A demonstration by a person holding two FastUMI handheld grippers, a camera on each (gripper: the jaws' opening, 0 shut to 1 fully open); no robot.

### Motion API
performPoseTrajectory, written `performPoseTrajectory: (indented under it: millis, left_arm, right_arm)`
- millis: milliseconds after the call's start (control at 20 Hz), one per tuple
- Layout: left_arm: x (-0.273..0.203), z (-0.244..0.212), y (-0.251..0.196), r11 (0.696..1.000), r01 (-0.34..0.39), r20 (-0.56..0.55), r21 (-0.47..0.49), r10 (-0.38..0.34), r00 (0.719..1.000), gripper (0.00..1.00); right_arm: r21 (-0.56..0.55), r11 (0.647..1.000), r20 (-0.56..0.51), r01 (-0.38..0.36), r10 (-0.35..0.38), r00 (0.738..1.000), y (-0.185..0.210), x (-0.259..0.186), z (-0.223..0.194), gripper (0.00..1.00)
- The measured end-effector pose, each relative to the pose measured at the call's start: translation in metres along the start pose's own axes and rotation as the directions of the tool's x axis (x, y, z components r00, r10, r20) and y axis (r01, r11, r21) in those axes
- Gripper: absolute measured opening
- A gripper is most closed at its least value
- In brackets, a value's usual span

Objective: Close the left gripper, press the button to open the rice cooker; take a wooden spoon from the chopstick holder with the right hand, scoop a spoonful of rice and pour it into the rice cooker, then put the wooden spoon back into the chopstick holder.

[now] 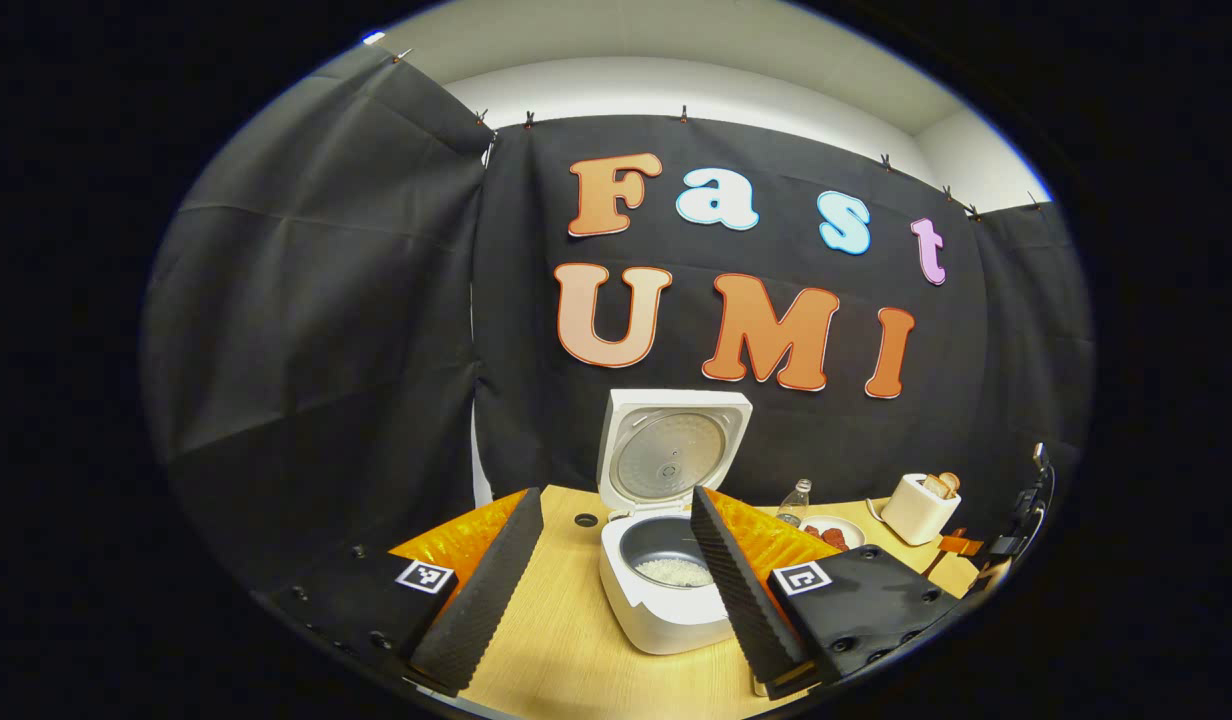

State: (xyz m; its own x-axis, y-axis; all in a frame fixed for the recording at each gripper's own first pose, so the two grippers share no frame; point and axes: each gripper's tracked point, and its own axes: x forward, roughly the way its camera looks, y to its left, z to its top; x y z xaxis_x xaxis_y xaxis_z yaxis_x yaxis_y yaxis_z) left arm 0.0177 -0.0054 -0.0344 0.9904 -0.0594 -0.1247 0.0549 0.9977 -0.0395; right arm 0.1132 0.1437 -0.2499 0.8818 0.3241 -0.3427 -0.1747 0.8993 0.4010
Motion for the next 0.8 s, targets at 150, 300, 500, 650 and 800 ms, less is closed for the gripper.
performPoseTrajectory:
  millis: [150, 300, 500, 650, 800]
  left_arm:
    - [-0.003, 0.005, -0.006, 1.000, 0.003, 0.006, 0.016, -0.003, 1.000, 1.00]
    - [-0.004, 0.007, -0.011, 1.000, 0.007, 0.009, 0.023, -0.007, 1.000, 1.00]
    - [0.000, 0.012, -0.020, 1.000, 0.016, 0.020, 0.021, -0.016, 1.000, 1.00]
    - [0.003, 0.017, -0.028, 0.999, 0.027, 0.031, 0.031, -0.028, 0.999, 1.00]
    - [0.011, 0.025, -0.036, 0.999, 0.029, 0.044, 0.029, -0.030, 0.999, 1.00]
  right_arm:
    - [0.049, 0.999, -0.006, 0.005, -0.005, 1.000, -0.010, 0.004, -0.007, 0.07]
    - [0.107, 0.994, -0.028, 0.005, -0.002, 1.000, -0.021, 0.004, -0.016, 0.15]
    - [0.156, 0.985, -0.064, 0.071, -0.062, 0.996, -0.048, 0.003, -0.019, 0.30]
    - [0.152, 0.982, -0.090, 0.113, -0.100, 0.991, -0.068, -0.005, -0.023, 0.64]
    - [0.127, 0.980, -0.098, 0.151, -0.139, 0.985, -0.080, -0.026, -0.018, 0.92]
